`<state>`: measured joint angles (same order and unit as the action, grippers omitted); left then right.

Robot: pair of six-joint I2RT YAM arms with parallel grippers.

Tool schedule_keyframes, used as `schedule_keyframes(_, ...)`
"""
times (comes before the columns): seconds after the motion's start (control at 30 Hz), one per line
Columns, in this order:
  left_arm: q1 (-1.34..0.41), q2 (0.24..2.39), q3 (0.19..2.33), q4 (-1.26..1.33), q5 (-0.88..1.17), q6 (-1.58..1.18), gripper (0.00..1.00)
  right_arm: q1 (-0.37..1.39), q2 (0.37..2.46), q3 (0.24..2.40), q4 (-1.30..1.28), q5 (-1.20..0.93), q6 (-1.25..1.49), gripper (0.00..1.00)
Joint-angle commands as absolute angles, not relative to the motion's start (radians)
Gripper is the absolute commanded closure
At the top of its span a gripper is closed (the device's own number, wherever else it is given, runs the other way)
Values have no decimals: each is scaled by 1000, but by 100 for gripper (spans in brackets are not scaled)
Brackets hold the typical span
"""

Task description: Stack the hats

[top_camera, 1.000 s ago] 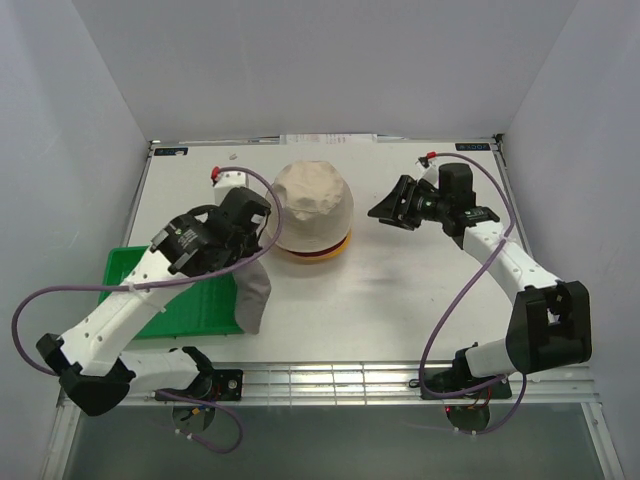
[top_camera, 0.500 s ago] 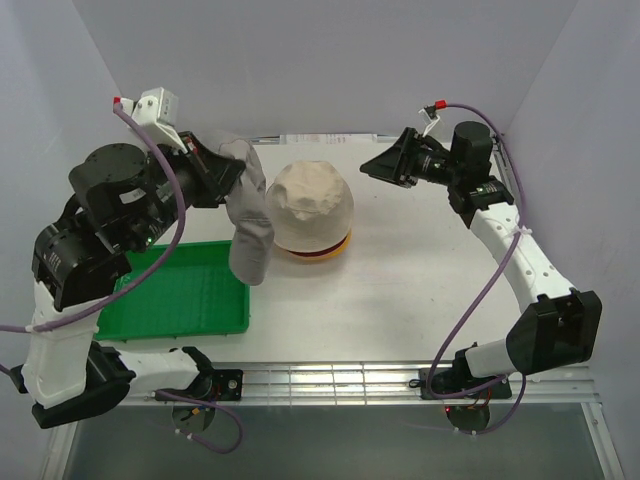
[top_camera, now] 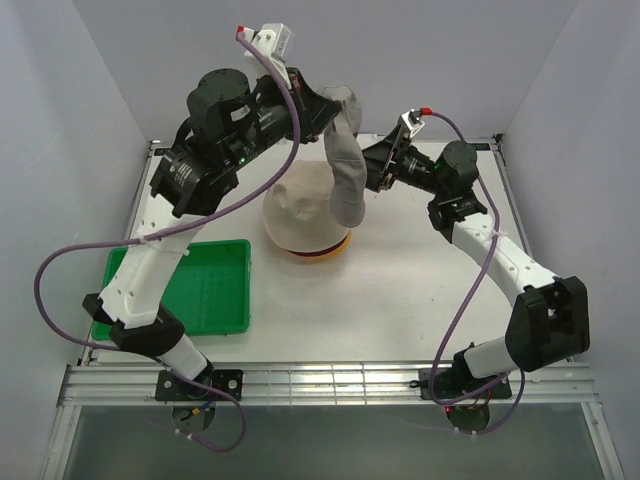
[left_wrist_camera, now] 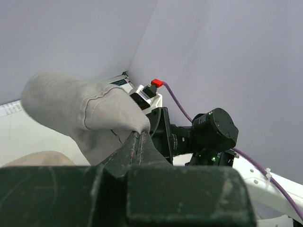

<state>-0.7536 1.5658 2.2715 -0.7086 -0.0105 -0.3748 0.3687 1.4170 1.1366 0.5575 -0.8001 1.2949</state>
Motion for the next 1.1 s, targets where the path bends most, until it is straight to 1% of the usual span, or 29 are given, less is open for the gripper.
schedule_keyframes(0.0, -687, 1571, 2287, -577, 133, -415, 100, 367, 1442, 1115, 850, -744, 1515, 21)
schedule_keyframes(0.17, -631, 1594, 2264, -526, 215, -457, 100, 365, 1473, 1088, 952, -700, 1638, 20)
schedule_keyframes(0.33, -585, 1579, 2237, -538, 236, -457, 100, 364, 1494, 1063, 992, -677, 1666, 22)
schedule_keyframes(0.5, -535, 1569, 2207, -506, 319, -492, 100, 365, 1522, 1060, 1008, -669, 1646, 22)
schedule_keyframes(0.63, -532, 1594, 2237, -500, 344, -506, 100, 368, 1525, 1049, 1026, -664, 1657, 22)
schedule_keyframes(0.83, -531, 1598, 2233, -459, 357, -525, 100, 370, 1509, 1023, 985, -664, 1640, 21)
schedule_keyframes(1.07, -531, 1609, 2238, -459, 367, -540, 100, 370, 1537, 1008, 1083, -646, 1698, 19)
